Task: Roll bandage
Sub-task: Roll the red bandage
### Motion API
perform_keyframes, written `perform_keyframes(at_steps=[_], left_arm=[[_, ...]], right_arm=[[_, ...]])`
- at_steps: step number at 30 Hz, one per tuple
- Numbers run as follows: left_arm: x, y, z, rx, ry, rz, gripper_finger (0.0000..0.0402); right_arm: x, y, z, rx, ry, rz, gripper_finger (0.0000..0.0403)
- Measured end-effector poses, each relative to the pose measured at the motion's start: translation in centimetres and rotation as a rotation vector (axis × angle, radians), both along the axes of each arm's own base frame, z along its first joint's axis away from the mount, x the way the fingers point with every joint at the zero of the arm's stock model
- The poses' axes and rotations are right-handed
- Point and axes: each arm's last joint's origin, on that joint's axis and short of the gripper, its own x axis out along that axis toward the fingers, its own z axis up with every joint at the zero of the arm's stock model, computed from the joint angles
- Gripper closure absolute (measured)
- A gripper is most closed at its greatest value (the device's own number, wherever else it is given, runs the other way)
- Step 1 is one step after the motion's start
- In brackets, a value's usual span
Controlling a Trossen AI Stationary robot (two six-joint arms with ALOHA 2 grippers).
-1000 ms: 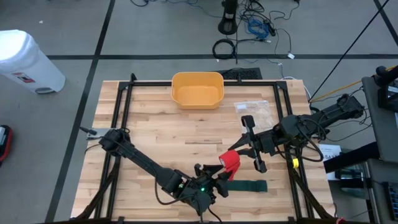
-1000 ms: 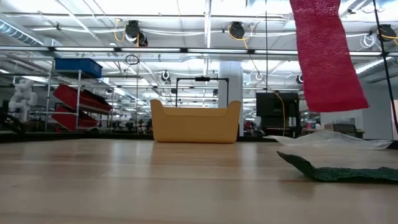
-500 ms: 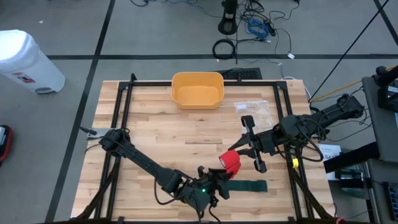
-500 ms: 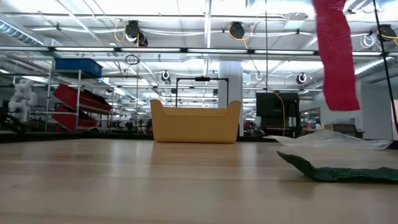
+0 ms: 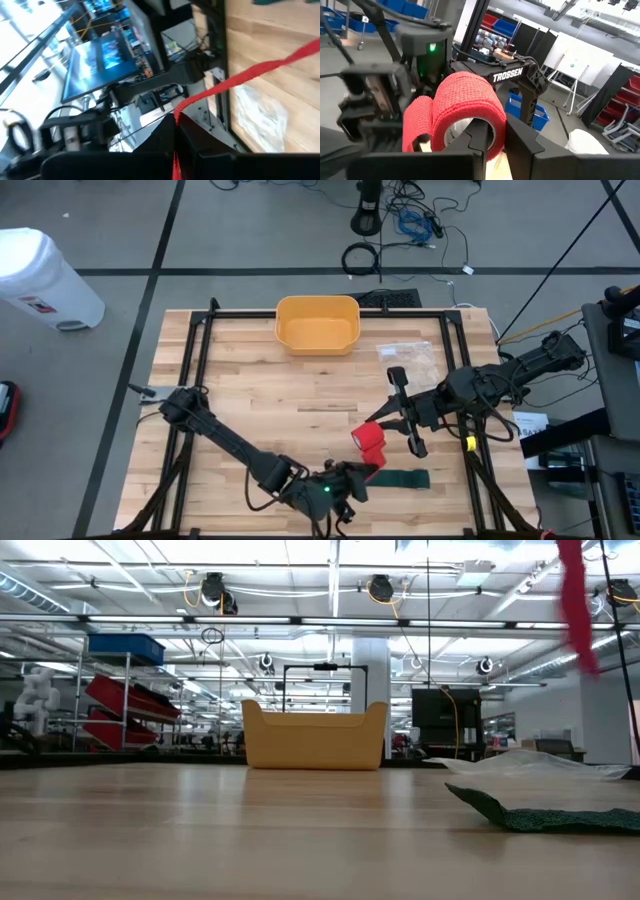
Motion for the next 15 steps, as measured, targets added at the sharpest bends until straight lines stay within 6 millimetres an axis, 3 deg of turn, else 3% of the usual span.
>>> perform_keyframes(at_steps=[7,15], left_arm=[[-0.2,-0.8,1.2,-0.079,-0.120,-0.016,0.0398],[-0.4,-1.1,2.3,-0.134,-0.217,-0.031,0.0398]], right_arm=[[0.1,-0.3,-0.7,-0.068,0.061,-0.118,0.0362],[0.0,-0.4,-1.3,-0.086,0.115,-0.123,0.0362]])
